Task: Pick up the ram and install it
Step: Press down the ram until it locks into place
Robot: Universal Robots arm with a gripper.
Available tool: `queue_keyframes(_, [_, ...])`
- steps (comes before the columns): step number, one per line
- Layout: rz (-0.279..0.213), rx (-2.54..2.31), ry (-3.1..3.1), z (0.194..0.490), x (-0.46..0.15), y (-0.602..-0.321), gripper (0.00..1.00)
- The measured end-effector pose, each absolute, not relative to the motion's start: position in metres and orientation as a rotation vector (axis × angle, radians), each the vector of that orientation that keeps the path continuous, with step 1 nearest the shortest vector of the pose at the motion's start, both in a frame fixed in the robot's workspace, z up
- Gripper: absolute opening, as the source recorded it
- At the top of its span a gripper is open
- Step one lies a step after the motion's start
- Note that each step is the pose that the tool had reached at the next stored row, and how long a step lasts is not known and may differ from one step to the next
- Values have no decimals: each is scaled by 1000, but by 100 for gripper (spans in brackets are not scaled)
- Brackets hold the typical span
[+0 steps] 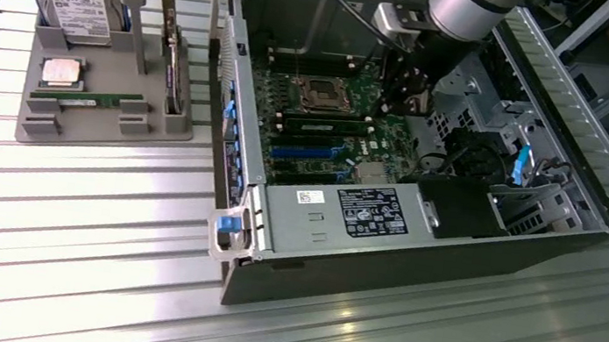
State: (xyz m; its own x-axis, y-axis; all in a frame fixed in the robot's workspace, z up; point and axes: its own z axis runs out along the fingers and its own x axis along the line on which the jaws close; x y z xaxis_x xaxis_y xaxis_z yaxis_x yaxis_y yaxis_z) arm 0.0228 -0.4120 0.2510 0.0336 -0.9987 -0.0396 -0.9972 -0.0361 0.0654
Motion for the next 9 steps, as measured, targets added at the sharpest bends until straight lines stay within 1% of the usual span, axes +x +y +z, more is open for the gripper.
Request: queue_keyframes(9, [-113,2271,-2136,238,22,-412,11])
